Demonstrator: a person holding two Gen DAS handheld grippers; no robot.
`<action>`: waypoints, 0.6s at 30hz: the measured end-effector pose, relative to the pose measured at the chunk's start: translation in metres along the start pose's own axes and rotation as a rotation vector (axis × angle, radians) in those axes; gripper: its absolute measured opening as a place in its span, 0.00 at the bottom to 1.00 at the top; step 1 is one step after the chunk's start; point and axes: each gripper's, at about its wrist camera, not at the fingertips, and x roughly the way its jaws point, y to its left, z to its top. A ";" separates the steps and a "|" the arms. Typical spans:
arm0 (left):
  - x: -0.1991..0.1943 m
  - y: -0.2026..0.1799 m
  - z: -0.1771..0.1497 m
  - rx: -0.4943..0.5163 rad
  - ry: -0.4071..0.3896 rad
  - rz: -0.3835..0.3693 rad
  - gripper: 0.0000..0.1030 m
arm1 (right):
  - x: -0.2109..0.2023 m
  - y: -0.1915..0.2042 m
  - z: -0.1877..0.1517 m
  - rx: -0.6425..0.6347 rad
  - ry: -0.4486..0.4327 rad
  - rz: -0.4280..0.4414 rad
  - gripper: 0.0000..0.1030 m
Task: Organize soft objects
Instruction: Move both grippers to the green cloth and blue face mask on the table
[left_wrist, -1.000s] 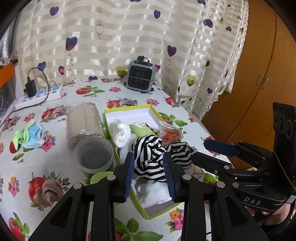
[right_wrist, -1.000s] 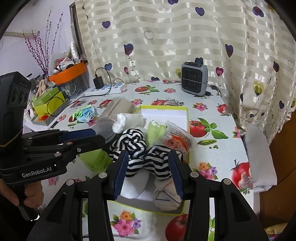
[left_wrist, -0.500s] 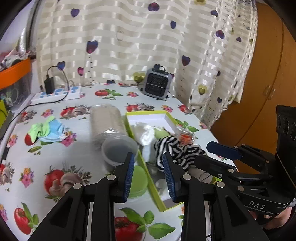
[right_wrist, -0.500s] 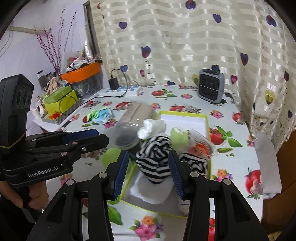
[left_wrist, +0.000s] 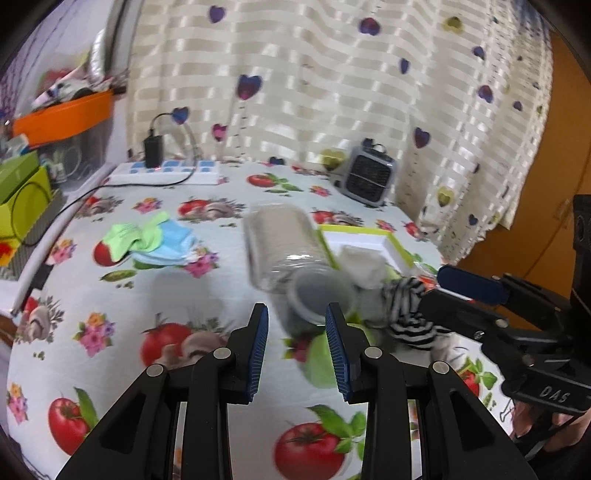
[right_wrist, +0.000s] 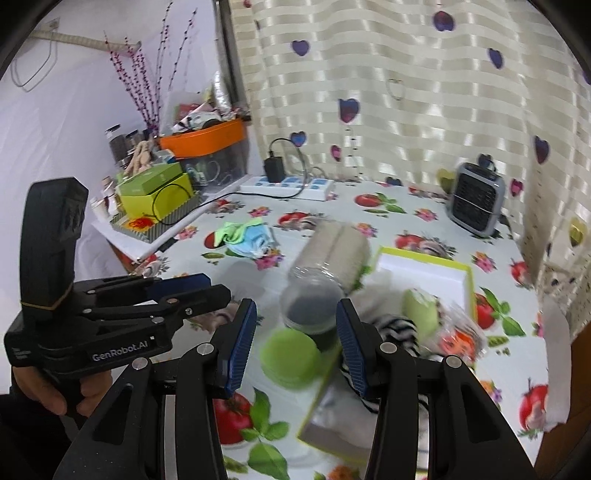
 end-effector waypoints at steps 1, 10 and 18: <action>0.001 0.005 0.001 -0.009 0.001 0.007 0.30 | 0.003 0.003 0.003 -0.008 0.003 0.009 0.45; -0.004 0.067 0.008 -0.103 -0.014 0.088 0.30 | 0.034 0.031 0.031 -0.070 0.035 0.073 0.45; -0.002 0.111 0.013 -0.167 -0.010 0.143 0.30 | 0.065 0.045 0.051 -0.134 0.080 0.099 0.45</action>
